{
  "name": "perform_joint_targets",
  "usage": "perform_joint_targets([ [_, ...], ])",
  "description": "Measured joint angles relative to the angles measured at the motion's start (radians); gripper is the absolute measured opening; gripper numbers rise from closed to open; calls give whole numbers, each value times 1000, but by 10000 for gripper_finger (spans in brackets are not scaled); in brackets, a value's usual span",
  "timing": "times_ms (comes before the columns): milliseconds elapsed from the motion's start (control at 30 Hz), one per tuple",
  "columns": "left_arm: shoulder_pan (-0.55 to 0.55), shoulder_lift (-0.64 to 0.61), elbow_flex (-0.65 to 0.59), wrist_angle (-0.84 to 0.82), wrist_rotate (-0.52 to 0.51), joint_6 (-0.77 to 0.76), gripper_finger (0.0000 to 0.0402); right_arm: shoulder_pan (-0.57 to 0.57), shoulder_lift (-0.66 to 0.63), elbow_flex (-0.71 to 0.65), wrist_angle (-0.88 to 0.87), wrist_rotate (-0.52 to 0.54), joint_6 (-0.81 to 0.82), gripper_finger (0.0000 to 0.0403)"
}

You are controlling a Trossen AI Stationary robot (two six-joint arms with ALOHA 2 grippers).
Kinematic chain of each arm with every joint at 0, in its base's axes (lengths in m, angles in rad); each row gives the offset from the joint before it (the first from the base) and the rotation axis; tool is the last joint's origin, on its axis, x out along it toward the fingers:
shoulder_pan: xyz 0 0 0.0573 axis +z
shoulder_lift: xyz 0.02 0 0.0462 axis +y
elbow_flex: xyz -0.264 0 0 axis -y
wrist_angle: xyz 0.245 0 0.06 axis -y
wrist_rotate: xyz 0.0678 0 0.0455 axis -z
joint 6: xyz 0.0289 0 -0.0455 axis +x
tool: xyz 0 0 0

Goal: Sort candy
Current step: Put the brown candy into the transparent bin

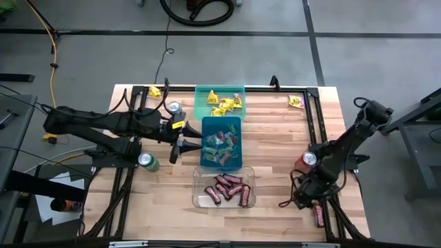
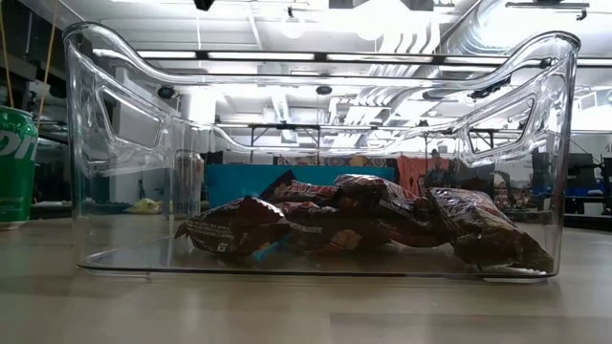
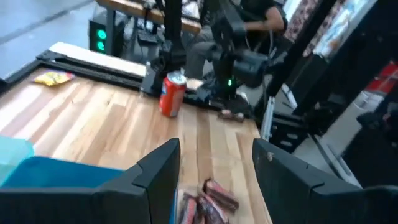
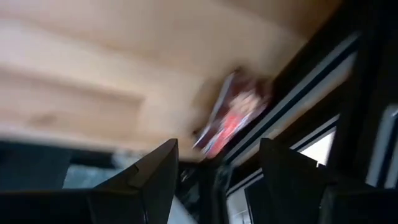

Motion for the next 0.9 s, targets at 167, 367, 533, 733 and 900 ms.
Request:
perform_joint_targets([
  [167, -1, 13, 0, 33, -42, -10, 186, 38, 40, -76, 39, -10, 30, 220],
  [367, -1, 14, 0, 45, -62, -20, 186, 39, 112, -115, 167, -24, 7, 220],
  [533, -1, 14, 0, 48, -97, -28, 186, 38, 179, -104, 170, -62, -48, 220],
  [733, -1, 14, 0, 48, -101, -28, 186, 36, 216, -104, 169, -71, -108, 209],
  [900, -1, 14, 0, 48, -105, -28, 186, 37, 216, -106, 155, -73, -129, 144],
])
